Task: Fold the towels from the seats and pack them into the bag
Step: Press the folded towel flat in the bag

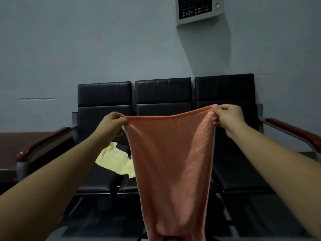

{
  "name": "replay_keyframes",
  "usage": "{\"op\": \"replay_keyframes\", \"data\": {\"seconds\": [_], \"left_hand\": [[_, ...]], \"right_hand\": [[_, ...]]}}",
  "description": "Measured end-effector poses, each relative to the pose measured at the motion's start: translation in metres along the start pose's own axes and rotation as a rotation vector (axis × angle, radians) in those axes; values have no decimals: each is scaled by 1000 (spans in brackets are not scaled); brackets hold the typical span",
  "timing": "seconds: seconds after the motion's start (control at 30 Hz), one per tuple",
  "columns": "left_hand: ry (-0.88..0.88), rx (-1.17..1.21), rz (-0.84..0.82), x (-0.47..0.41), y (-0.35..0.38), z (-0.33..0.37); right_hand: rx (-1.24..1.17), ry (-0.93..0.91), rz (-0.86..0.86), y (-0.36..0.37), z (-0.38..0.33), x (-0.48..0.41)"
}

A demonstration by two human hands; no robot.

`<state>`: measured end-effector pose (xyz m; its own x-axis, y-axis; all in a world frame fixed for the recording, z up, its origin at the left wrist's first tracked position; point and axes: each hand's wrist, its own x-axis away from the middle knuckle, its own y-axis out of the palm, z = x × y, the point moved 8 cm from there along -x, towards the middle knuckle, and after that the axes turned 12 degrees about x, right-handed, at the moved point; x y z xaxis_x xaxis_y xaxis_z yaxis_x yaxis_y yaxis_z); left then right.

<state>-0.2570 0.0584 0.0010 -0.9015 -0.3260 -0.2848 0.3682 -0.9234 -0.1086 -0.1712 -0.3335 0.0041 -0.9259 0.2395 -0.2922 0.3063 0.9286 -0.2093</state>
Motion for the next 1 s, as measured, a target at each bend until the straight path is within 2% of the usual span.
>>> {"op": "replay_keyframes", "data": {"seconds": [0.23,0.33,0.4,0.47,0.53,0.63,0.7,0.77,0.9,1.0], "left_hand": [[3,9,-302,19,39,17],[-6,127,-465,25,54,25],[45,35,-578,30,65,29],[164,-184,-567,31,71,36],[233,-247,-496,29,73,46],[340,-356,-463,31,80,58],[387,-415,-458,34,85,63],[396,-452,-429,35,87,65],[384,-426,-402,36,85,65],[232,-455,-536,32,83,40]], "right_hand": [[142,-114,43,12,-27,15],[192,-168,-121,35,-36,30],[157,-172,-266,54,-43,45],[139,-201,-402,70,-53,62],[146,-261,-532,85,-61,77],[318,-397,-664,100,-68,95],[449,-467,-660,107,-72,105],[495,-526,-581,110,-76,111],[323,-487,-506,106,-76,110],[201,-395,-455,97,-73,101]]}}
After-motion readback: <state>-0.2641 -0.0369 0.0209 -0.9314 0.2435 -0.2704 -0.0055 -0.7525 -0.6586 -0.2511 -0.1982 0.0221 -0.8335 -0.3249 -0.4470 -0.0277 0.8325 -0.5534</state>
